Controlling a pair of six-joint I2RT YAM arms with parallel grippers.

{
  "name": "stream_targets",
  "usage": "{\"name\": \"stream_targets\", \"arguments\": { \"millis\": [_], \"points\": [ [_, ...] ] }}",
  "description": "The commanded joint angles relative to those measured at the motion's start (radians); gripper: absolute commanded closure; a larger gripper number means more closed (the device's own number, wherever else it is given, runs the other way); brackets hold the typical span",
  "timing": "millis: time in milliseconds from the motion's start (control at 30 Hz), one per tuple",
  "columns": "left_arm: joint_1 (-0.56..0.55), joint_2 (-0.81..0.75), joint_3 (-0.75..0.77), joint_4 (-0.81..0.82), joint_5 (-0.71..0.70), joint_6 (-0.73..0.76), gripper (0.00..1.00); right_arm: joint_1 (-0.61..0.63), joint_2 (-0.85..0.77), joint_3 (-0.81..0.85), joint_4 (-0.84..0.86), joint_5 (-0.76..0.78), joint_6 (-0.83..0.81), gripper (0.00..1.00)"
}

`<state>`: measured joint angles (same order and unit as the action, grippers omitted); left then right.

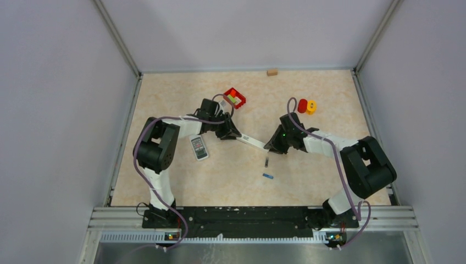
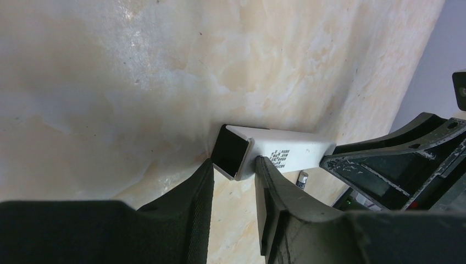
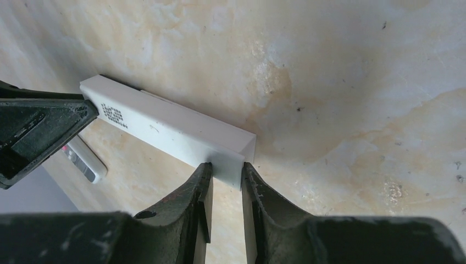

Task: Load the batteries into the remote control

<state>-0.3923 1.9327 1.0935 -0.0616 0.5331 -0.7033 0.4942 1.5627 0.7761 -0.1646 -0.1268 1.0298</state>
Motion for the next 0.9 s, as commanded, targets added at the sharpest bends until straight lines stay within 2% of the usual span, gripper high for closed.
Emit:
{"name": "stream_targets", "arguments": {
  "millis": [0,67,200,333,400,500,600,867],
  "points": [
    [0.001,0.053,-0.076,-0.121,-0.168,0.067,0.66,-0.006,0.047,0.051,-0.022,0.037,-0.060,0.77],
    [0.006,0.055,-0.078,-0.119,-0.165,0.067,0.67,-0.007,0.043,0.056,-0.033,0.043,-0.071,0.75],
    [0.011,0.059,-0.077,-0.112,-0.161,0.064,0.68,-0.014,0.008,0.055,-0.059,0.090,-0.083,0.61],
    [0.014,0.061,-0.075,-0.112,-0.158,0.066,0.69,-0.023,0.000,0.060,-0.093,0.113,-0.105,0.58],
    [0.016,0.061,-0.075,-0.111,-0.158,0.067,0.70,-0.025,-0.007,0.061,-0.094,0.116,-0.114,0.60],
    [0.017,0.063,-0.078,-0.107,-0.152,0.065,0.70,-0.025,-0.014,0.069,-0.096,0.112,-0.121,0.70],
    [0.017,0.066,-0.078,-0.103,-0.149,0.065,0.71,-0.025,-0.013,0.075,-0.099,0.104,-0.127,0.75],
    [0.017,0.072,-0.076,-0.100,-0.138,0.067,0.74,-0.025,-0.005,0.084,-0.107,0.096,-0.142,0.79]
  ]
}}
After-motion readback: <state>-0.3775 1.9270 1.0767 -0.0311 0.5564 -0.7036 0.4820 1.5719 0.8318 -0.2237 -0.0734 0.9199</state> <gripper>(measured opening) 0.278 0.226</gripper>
